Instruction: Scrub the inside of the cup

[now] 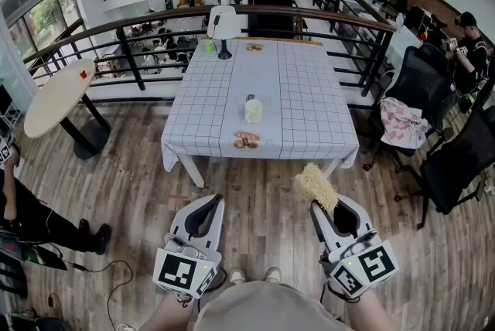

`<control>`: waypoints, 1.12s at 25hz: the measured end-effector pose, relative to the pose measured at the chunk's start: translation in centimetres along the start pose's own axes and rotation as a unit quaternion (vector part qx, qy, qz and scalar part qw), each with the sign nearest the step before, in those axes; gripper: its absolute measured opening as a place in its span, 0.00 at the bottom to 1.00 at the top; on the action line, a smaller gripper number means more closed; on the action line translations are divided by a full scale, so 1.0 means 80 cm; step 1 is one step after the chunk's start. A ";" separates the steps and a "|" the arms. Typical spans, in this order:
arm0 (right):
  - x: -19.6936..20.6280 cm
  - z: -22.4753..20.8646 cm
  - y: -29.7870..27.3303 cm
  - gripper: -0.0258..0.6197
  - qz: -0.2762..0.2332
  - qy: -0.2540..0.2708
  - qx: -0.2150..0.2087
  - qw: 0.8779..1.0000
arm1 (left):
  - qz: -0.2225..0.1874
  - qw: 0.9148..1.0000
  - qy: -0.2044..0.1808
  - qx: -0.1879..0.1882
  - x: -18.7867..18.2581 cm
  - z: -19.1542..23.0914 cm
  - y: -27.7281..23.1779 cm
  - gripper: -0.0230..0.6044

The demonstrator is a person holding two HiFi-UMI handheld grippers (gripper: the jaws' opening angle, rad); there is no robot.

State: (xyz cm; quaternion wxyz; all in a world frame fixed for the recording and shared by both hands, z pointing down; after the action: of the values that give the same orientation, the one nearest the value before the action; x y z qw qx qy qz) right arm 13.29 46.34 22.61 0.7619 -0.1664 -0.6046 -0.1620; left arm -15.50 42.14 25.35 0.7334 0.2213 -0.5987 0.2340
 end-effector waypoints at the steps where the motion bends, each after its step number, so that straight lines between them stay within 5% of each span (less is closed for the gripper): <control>1: 0.002 -0.002 0.000 0.23 -0.001 -0.001 0.000 1.000 | 0.000 1.000 -0.001 0.001 0.001 -0.001 -0.002 0.06; 28: 0.025 -0.079 0.033 0.23 -0.011 -0.037 -0.016 0.999 | 0.029 0.999 0.009 0.019 0.018 -0.066 -0.057 0.06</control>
State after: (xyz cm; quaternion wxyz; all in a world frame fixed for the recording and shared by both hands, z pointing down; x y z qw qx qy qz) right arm 20.40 45.79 23.04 0.7343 -0.1780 -0.6315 -0.1740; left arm -8.41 41.84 25.61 0.7270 0.2156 -0.5938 0.2689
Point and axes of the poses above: the fingertips, and each gripper's own axes: y backward along the fingers, z to its left, x out of its underside, the point moved 10 cm from there along y, backward along the fingers, and after that the axes turned 14 degrees about y, right-handed, at the moved point
